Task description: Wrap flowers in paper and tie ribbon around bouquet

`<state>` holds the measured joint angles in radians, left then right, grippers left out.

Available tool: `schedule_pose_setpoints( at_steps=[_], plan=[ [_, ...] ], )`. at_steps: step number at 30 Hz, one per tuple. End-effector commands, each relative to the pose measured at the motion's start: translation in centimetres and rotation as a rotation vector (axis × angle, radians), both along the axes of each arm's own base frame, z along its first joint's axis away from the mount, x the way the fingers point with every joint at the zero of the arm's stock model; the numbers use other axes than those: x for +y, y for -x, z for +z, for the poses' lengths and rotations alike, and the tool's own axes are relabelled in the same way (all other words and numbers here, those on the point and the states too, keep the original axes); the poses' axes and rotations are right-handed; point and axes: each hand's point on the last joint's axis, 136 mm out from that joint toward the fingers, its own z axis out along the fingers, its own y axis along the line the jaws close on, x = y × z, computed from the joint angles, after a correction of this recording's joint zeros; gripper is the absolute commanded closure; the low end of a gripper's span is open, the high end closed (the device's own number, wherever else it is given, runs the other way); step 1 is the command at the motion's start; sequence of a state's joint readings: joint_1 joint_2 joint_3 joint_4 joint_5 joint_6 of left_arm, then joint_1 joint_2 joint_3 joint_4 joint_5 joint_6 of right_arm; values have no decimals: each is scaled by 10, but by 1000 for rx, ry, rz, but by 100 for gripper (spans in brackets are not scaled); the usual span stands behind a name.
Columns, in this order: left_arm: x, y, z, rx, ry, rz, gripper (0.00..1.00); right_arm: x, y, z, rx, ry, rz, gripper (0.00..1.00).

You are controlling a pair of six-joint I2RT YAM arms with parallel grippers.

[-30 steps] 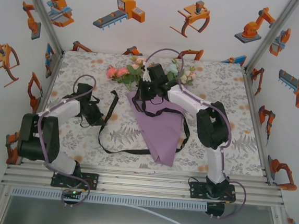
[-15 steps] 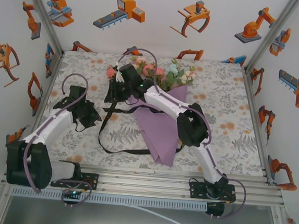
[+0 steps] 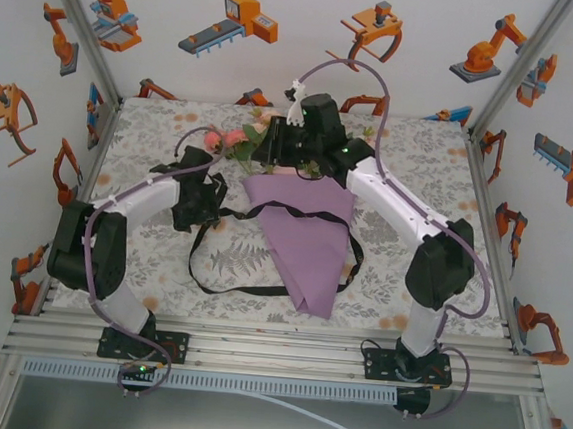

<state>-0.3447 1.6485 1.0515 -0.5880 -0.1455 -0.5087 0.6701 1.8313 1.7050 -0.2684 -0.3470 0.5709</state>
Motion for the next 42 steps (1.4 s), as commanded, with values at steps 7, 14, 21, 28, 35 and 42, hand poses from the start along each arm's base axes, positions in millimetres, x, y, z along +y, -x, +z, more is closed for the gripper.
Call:
schedule_pose_setpoints(
  at_steps=[7, 14, 21, 28, 35, 42],
  plan=[
    [20, 12, -28, 142, -174, -1, 51, -10, -3, -10, -10, 21, -19, 58],
    [65, 22, -5, 92, -337, 203, 100, -20, -4, -3, -17, 9, -39, 58],
    [120, 45, 36, -33, -61, 613, 100, -41, -5, -3, -7, 4, -87, 58],
    [124, 26, 105, -286, 320, 687, 100, -62, -7, -3, -2, -4, -147, 57],
    [-36, -31, 269, -707, 691, 61, 100, -118, -19, -1, 44, -36, -336, 54],
    [-233, -40, 335, -760, 838, -507, 100, -210, 2, -4, 16, -13, -638, 52]
  ],
)
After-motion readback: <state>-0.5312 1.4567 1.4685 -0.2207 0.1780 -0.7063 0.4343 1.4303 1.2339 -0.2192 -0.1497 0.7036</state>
